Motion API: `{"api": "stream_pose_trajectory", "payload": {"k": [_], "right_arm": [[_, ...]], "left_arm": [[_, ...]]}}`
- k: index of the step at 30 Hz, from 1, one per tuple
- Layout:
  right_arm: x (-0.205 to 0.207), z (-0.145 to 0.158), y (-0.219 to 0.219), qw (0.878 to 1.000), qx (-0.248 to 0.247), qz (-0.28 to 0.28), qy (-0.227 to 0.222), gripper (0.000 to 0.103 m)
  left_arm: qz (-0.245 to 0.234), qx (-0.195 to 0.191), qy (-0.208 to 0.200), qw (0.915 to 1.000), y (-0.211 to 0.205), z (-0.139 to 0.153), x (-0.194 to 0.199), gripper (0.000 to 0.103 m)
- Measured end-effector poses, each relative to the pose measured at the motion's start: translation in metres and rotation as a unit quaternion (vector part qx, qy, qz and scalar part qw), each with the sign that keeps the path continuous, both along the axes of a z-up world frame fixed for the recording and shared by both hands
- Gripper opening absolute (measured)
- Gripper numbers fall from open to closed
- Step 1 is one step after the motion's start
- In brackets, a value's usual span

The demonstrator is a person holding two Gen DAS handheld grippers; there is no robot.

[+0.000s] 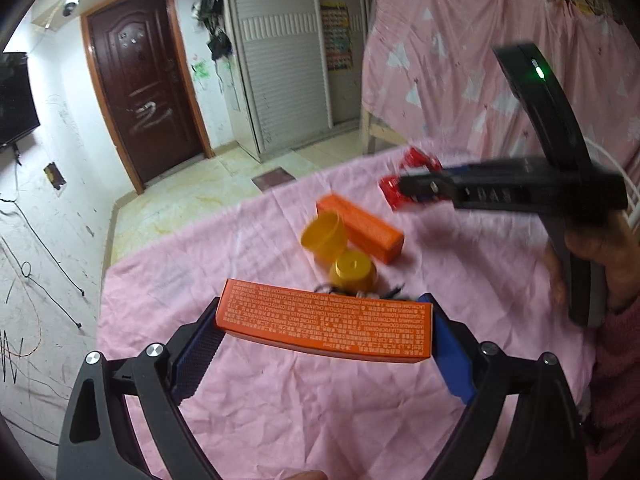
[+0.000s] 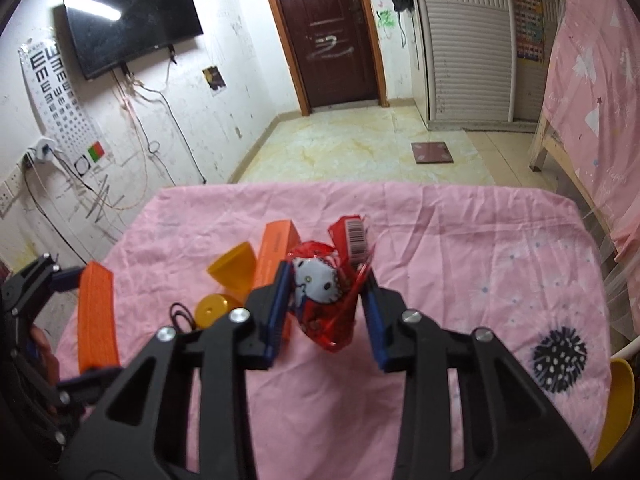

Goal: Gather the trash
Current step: 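Carry the orange box and red candy bag over the yellow bin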

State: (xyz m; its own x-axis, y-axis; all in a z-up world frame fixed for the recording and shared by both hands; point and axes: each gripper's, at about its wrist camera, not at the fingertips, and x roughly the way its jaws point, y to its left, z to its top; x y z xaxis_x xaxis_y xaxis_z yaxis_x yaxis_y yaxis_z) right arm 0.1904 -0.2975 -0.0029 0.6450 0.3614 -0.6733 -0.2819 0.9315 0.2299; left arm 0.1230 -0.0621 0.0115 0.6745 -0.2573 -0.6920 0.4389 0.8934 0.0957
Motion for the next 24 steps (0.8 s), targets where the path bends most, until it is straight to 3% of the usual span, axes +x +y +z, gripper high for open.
{"api": "stream_pose_trajectory", "payload": {"k": [12,24], "right_arm": [[-0.031,0.018,-0.045,0.999,0.015,-0.025,-0.027,0.033],[-0.069,0.023,-0.117,0.995,0.033,-0.078,-0.046,0.033]], "left_arm": [[0.011,-0.007,-0.048,0.9988,-0.041,0.032,-0.014,0.086],[-0.040,0.006,-0.065,0.9971,-0.117,0.045,-0.036,0.086]]}}
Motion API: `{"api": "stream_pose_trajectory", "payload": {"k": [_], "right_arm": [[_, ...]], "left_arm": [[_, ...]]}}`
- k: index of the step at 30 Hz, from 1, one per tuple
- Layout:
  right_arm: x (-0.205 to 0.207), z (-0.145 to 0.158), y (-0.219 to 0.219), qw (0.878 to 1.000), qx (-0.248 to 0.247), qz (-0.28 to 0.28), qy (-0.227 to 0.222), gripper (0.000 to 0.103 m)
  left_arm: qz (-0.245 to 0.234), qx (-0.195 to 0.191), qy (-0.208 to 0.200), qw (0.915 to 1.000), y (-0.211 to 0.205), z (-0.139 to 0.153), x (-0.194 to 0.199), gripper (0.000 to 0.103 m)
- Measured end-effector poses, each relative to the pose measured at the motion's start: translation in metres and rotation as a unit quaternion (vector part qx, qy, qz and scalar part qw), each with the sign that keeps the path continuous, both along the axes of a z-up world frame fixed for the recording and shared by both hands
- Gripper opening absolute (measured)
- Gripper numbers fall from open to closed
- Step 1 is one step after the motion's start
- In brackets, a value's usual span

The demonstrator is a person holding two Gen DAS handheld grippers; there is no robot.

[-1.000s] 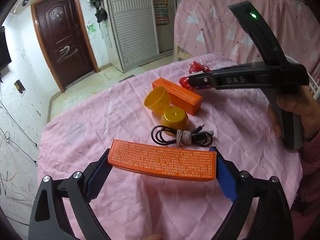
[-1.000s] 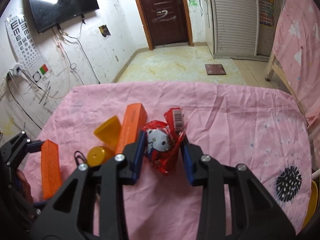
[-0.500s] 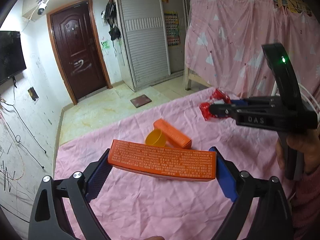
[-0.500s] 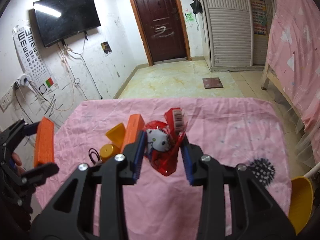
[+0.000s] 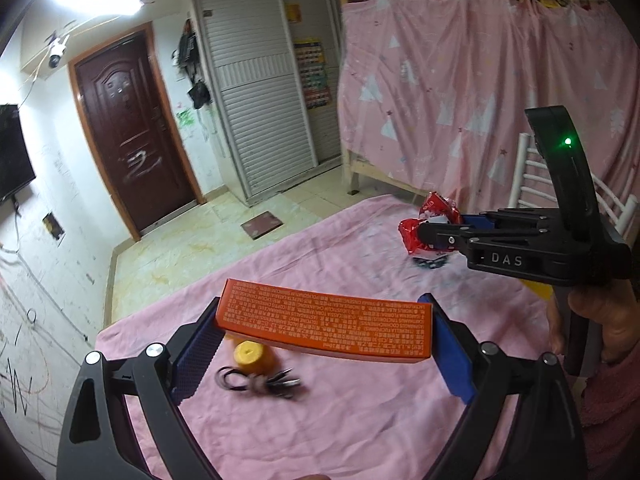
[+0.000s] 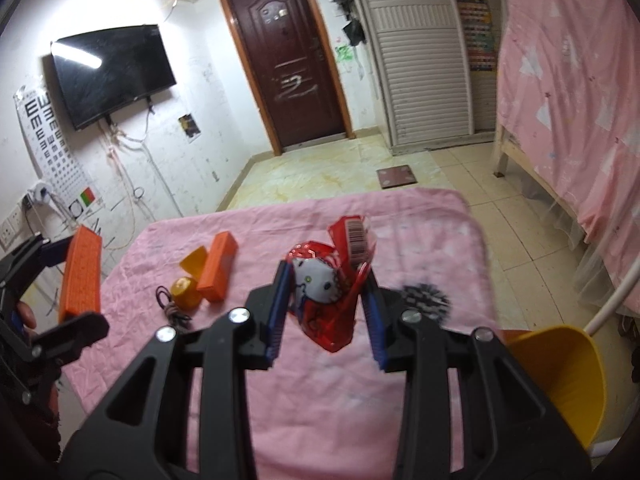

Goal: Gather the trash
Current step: 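Carry the orange box and red candy bag over the yellow bin, then open both tools to drop the items into the yellow bin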

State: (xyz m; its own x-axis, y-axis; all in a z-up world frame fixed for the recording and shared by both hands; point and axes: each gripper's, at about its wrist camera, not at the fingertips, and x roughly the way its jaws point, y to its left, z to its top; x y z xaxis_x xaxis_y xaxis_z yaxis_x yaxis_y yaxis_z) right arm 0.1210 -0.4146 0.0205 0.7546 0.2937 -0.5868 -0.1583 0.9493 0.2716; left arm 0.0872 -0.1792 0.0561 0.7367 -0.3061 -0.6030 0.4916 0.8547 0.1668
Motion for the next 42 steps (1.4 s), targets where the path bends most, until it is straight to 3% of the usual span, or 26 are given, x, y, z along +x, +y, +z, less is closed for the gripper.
{"api": "stream_pose_trajectory", "payload": {"k": [18,27,32,33,36,42], "right_arm": [[-0.058,-0.003,-0.130,0.990,0.052,-0.124,-0.042,0.033],[-0.073,-0.015,-0.168,0.982,0.067,-0.172,-0.046,0.033],[-0.078,-0.021,-0.182,0.979,0.062,-0.191,-0.045,0.034],[-0.079,-0.021,-0.185,0.978,0.061,-0.195,-0.043,0.038],[-0.079,-0.026,-0.191,0.977,0.050,-0.202,-0.032,0.078],[-0.099,-0.021,-0.209,0.967,0.070,-0.238,-0.057,0.080]], "left_arm": [[-0.069,0.010,0.030,0.9971,-0.117,-0.011,-0.011,0.086],[-0.085,0.001,0.068,0.9941,-0.170,-0.026,-0.001,0.086],[-0.096,0.019,0.072,0.9926,-0.196,-0.038,0.001,0.086],[-0.096,0.020,0.076,0.9923,-0.201,-0.041,0.002,0.086],[-0.095,0.022,0.086,0.9916,-0.213,-0.047,0.006,0.086],[-0.108,0.024,0.121,0.9864,-0.248,-0.061,0.012,0.089]]}}
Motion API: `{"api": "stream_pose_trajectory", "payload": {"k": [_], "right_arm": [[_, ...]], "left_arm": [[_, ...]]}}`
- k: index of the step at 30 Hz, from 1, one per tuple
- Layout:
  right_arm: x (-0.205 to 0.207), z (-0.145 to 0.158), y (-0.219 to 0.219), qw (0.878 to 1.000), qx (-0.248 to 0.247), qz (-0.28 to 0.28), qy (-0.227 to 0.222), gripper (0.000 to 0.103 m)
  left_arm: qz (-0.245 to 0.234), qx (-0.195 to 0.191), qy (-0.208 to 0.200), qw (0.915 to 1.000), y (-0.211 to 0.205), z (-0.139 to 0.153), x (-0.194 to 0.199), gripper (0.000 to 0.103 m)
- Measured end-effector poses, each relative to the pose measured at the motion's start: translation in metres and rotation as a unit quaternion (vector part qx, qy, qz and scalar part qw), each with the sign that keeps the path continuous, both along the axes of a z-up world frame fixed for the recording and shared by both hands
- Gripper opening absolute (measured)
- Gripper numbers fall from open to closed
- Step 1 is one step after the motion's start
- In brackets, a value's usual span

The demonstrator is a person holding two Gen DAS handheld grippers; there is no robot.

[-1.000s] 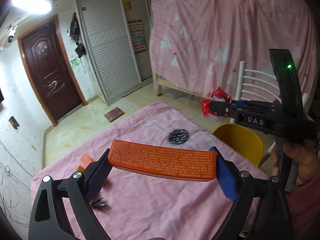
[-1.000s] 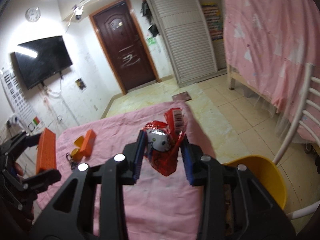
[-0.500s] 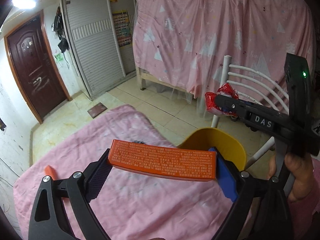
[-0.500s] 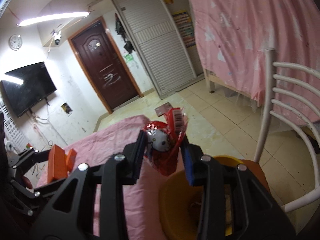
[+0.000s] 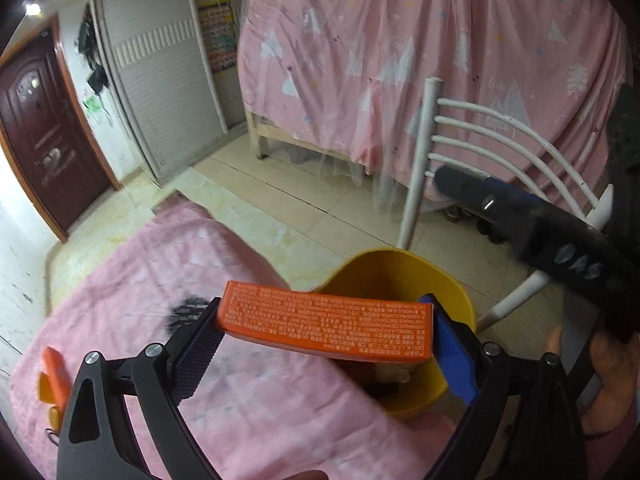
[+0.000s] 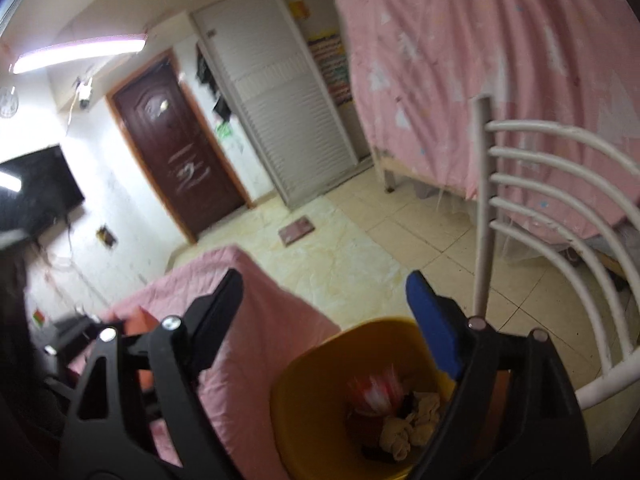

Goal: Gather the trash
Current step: 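Open both tools to drop the items into the yellow bin, then move both tools back over the remaining items on the bed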

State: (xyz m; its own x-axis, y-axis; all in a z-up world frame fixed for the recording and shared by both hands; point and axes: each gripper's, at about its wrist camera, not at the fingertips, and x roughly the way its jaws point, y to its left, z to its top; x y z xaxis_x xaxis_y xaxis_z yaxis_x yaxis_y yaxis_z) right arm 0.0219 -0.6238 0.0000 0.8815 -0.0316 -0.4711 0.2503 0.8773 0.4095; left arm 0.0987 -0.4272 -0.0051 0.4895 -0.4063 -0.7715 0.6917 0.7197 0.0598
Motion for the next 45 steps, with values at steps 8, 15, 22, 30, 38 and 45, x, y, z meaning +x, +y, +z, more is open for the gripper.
{"api": "stream_pose_trajectory", "payload": {"k": [8,15,22,30,38,45], "right_arm": [[-0.018,0.005,-0.022,0.999,0.025,-0.032,-0.022,0.081],[-0.009,0.007,-0.013,1.000,0.019,-0.018,-0.017,0.081],[-0.003,0.008,0.004,1.000,0.007,-0.001,-0.013,0.084],[0.015,0.013,0.039,0.999,-0.012,0.034,-0.003,0.087],[0.037,0.018,0.083,0.997,-0.031,0.070,0.007,0.088],[0.060,0.017,0.130,0.992,-0.047,0.117,0.023,0.088]], "left_arm": [[-0.001,0.003,0.016,0.9999,-0.012,-0.006,-0.004,0.094],[0.004,-0.004,0.012,0.9999,-0.001,0.002,-0.008,0.094],[0.020,-0.014,0.004,0.9997,0.024,0.012,-0.006,0.094],[0.059,-0.028,-0.002,0.9978,0.078,0.027,0.011,0.094],[0.107,-0.038,-0.015,0.9934,0.139,0.038,0.028,0.094],[0.162,-0.039,-0.012,0.9859,0.197,0.040,0.051,0.094]]}}
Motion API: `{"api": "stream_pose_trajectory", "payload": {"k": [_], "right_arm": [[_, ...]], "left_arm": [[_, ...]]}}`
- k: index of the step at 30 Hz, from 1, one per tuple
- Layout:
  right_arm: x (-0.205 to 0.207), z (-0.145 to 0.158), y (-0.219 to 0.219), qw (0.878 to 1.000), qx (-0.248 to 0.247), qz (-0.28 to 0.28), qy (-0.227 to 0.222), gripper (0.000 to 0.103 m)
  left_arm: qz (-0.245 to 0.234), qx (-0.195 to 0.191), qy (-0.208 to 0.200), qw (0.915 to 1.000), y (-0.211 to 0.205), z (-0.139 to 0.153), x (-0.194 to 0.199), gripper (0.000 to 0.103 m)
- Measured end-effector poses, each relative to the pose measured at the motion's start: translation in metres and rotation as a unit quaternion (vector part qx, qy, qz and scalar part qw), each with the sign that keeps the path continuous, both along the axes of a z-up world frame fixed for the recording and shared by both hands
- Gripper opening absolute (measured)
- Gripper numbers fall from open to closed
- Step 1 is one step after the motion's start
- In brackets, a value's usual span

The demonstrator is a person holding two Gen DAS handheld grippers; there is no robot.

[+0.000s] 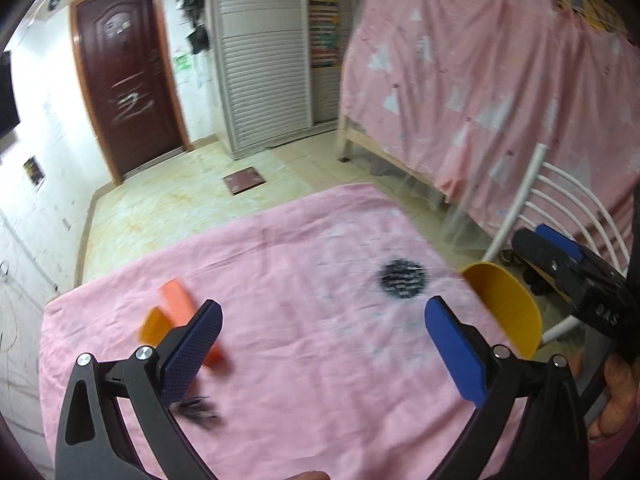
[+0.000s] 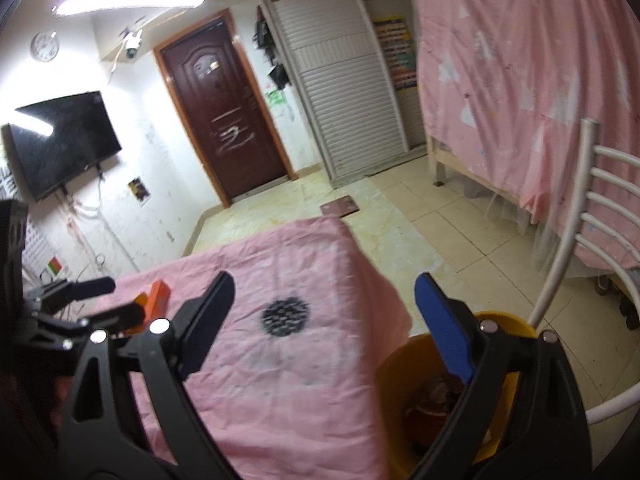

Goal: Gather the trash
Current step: 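Move both tools back over the remaining items on the bed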

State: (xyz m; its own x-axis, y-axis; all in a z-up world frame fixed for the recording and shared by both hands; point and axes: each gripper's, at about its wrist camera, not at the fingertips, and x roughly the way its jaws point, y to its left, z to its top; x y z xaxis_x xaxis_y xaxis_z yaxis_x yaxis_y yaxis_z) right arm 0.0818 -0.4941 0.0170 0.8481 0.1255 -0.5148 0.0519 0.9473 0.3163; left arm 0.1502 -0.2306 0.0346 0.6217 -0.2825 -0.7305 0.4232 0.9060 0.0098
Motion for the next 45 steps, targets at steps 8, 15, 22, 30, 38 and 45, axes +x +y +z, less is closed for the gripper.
{"api": "stream_pose_trajectory", "payload": {"k": [8,15,22,30,38,45], "right_arm": [[0.022,0.002,0.058,0.998,-0.030,0.051,0.013,0.088],[0.042,0.002,0.108,0.993,-0.050,0.100,0.027,0.088],[0.062,0.000,0.164,0.984,-0.074,0.156,0.044,0.088],[0.086,-0.017,0.218,0.969,-0.103,0.209,0.083,0.067],[0.098,-0.031,0.237,0.961,-0.120,0.227,0.106,0.064],[0.107,-0.040,0.246,0.955,-0.125,0.241,0.120,0.056]], "left_arm": [[0.054,-0.008,0.001,0.9985,0.062,0.001,0.020,0.094],[0.095,-0.005,0.013,0.9953,0.105,-0.007,0.037,0.094],[0.128,-0.005,0.054,0.9903,0.143,-0.027,0.059,0.094],[0.136,-0.030,0.102,0.9850,0.160,-0.050,0.080,0.094],[0.145,-0.044,0.140,0.9784,0.162,-0.069,0.103,0.090],[0.140,-0.051,0.158,0.9762,0.156,-0.076,0.113,0.077]]}}
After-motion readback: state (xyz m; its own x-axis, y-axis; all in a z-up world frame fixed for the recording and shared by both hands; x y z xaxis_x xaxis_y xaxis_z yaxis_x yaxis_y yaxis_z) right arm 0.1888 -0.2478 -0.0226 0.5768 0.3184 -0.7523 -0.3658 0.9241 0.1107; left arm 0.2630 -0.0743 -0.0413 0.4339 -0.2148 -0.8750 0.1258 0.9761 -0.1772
